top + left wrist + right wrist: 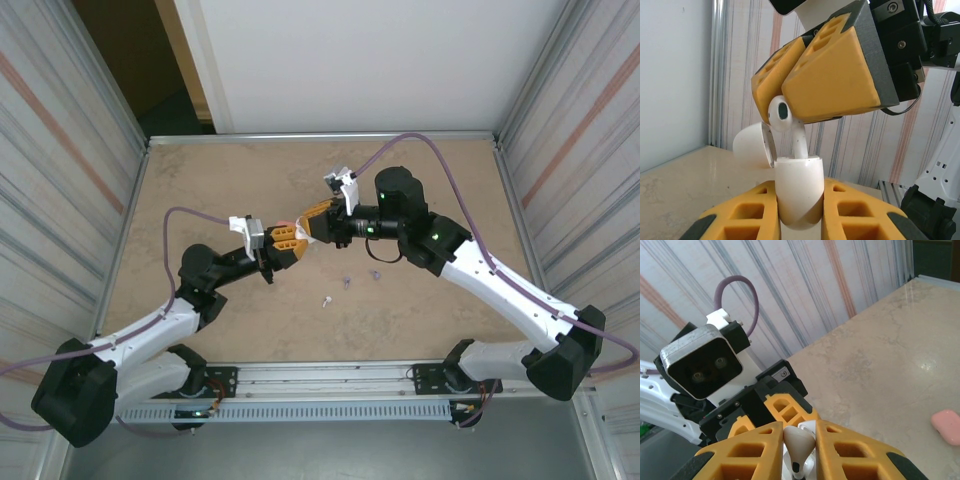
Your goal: Insert the wireless bluetooth earbuds into the charging case
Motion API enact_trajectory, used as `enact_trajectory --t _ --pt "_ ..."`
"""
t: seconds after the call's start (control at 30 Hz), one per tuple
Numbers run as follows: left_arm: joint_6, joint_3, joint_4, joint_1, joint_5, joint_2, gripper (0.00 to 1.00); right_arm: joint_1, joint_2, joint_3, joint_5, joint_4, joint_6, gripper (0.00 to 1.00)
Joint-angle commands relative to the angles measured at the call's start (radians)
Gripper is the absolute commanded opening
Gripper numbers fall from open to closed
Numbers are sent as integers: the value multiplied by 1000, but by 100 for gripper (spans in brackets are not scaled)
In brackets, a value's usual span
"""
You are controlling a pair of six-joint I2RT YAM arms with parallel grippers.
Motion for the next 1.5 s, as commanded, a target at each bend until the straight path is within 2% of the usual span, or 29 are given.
enact_trajectory --t 0.0,0.6,0.93,1.27,1.47 --pt "-10 27 58 -8 -13 1 0 10 -5 -10 4 -14 -35 22" --pt "-11 28 58 -8 -16 1 0 9 -10 -4 6 -28 -42 27" --pt "-2 27 53 -8 -14 -8 0 7 -60 21 68 -57 -78 41" --pt "38 27 -4 -8 -46 -58 0 -6 -155 -26 131 -64 -106 57" --pt "78 22 -61 -9 -79 -118 0 -25 -228 -83 173 -33 -107 61"
